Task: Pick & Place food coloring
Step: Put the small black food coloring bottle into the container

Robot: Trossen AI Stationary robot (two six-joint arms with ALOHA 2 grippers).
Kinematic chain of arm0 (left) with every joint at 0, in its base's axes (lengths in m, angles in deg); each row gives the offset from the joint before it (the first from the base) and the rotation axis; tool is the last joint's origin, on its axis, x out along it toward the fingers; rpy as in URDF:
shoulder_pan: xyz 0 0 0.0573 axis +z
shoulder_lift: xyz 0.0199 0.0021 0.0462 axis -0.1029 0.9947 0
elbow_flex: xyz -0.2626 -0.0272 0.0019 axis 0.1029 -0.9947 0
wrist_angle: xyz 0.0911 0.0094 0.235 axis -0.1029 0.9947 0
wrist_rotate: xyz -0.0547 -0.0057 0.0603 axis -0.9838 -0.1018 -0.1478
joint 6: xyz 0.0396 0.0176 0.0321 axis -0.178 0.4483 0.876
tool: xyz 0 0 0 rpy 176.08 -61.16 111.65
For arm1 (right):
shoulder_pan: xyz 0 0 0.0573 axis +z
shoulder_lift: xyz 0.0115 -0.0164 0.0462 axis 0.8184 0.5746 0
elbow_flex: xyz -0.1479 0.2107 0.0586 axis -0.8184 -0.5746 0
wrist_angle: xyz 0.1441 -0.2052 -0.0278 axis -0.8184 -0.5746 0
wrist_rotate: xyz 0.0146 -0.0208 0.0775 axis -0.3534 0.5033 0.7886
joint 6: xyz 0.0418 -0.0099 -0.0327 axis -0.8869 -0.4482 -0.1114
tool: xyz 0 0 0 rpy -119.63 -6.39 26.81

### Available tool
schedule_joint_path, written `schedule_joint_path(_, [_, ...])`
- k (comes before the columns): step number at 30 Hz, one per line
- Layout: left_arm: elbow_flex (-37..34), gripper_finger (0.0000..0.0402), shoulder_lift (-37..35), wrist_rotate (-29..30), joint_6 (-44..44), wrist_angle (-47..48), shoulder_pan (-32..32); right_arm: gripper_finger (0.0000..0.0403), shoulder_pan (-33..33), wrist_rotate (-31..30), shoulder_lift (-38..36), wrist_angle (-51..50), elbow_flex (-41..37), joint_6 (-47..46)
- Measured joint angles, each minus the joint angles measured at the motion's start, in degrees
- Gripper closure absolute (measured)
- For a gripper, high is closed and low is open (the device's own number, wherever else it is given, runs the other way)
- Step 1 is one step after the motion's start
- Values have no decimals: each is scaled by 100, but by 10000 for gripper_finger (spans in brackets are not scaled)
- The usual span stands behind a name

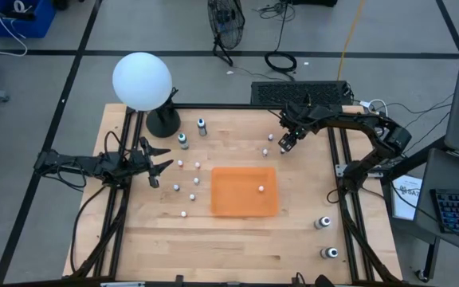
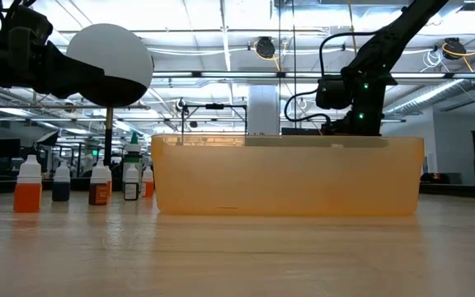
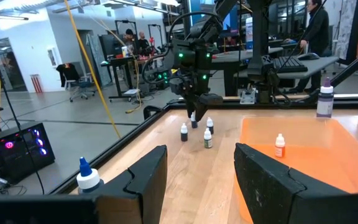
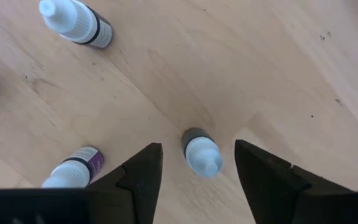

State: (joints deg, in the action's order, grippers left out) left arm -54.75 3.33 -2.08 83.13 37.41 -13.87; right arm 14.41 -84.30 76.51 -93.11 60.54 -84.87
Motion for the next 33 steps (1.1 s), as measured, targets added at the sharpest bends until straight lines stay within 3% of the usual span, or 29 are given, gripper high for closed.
schedule_joint_path(33, [0, 215, -2, -2, 0, 0, 2, 222, -2, -256, 2, -51, -2, 44])
